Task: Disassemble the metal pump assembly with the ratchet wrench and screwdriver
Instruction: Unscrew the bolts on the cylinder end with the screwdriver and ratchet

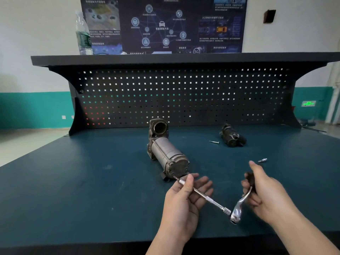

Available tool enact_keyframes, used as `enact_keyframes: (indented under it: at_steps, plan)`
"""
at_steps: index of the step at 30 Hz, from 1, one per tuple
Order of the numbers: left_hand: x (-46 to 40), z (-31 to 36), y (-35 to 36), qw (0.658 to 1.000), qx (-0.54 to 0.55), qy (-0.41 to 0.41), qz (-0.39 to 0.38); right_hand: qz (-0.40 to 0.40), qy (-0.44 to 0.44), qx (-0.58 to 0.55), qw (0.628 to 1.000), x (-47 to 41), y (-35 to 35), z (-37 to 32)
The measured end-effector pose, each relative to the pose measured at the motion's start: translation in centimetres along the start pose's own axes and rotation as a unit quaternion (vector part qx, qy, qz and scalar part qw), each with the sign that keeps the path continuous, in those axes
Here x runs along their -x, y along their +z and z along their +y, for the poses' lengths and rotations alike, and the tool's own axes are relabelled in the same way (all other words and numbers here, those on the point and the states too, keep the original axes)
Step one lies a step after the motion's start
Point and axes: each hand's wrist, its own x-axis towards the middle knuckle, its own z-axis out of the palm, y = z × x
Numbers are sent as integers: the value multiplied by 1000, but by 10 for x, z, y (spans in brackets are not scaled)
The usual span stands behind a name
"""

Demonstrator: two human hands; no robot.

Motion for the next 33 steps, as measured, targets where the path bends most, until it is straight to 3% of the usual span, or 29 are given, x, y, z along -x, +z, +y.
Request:
enact_keyframes:
  at_steps: [3, 4, 6, 8, 10, 13, 15, 16, 17, 18, 20, 21, 22, 23, 29, 33]
  plan:
    - [-7, -1, 12, 999, -4, 37, -5, 44, -132, 177, 974, -7, 8, -1]
    - [-13, 1, 19, 998, -9, 55, -11, 63, -212, 256, 941, -6, 13, -1]
    - [-24, 8, 38, 996, -19, 84, -27, 76, -356, 406, 838, 2, 24, -2]
    - [-36, 16, 54, 994, -16, 101, -48, 10, -486, 467, 739, 10, 33, -8]
    - [-42, 24, 64, 992, -10, 108, -67, -66, -547, 489, 676, 7, 32, -17]
    - [-43, 35, 63, 989, -36, 105, -93, -179, -510, 487, 686, -3, 26, -40]
    - [-42, 45, 56, 976, -140, 150, -69, -221, -528, 494, 655, -12, 26, -54]
    - [-43, 52, 51, 942, -256, 213, -44, -228, -525, 510, 642, -16, 27, -62]
    - [-43, 61, 47, 873, -395, 283, -34, -232, -505, 532, 638, -19, 30, -69]
    - [-43, 70, 43, 770, -532, 348, -54, -238, -478, 550, 642, -21, 32, -76]
    - [-40, 81, 43, 514, -751, 390, -140, -264, -447, 557, 649, -20, 35, -86]
    - [-37, 82, 46, 425, -806, 375, -168, -284, -444, 547, 650, -18, 36, -91]
    - [-35, 83, 47, 383, -833, 357, -177, -305, -440, 534, 654, -14, 38, -96]
    - [-32, 84, 47, 372, -843, 342, -183, -325, -432, 524, 658, -11, 39, -101]
    - [-19, 85, 45, 444, -835, 236, -225, -393, -381, 518, 657, 2, 30, -108]
    - [-20, 75, 47, 464, -816, 254, -232, -397, -366, 514, 667, 5, 28, -105]
